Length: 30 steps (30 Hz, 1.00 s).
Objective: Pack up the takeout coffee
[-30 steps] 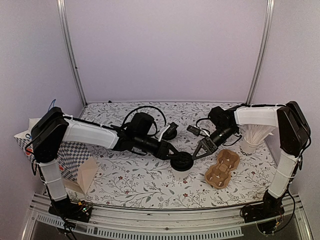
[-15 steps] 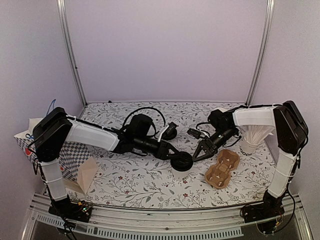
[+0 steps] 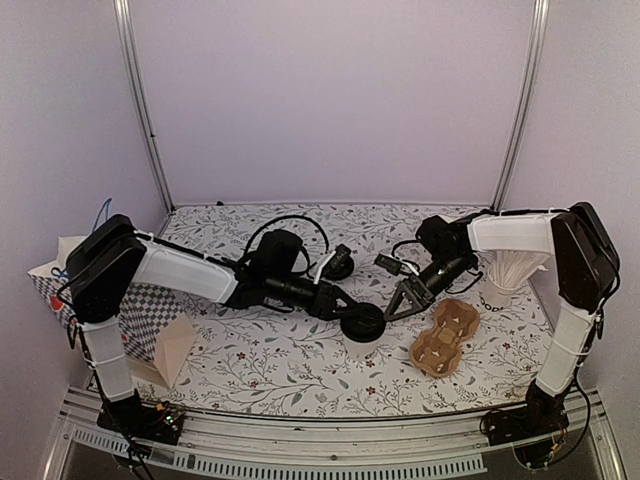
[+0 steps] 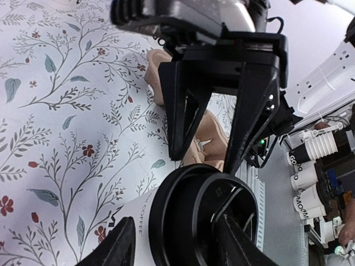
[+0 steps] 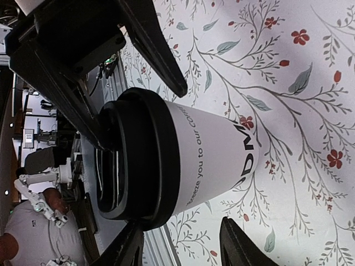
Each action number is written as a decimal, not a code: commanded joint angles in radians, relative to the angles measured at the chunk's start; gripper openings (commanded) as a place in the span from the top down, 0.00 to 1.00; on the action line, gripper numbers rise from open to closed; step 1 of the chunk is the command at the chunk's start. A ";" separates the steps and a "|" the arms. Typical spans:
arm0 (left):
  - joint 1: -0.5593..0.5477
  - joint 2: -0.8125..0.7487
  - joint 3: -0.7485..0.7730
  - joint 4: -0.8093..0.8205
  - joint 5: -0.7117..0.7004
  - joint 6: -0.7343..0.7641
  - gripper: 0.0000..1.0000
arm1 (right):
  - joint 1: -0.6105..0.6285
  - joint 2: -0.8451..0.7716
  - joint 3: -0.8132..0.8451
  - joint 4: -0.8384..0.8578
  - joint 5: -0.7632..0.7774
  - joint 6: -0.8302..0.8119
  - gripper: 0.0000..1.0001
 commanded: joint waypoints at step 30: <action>-0.156 -0.245 -0.057 -0.381 -0.458 -0.156 0.32 | 0.084 -0.041 0.192 -0.051 0.128 -0.284 0.31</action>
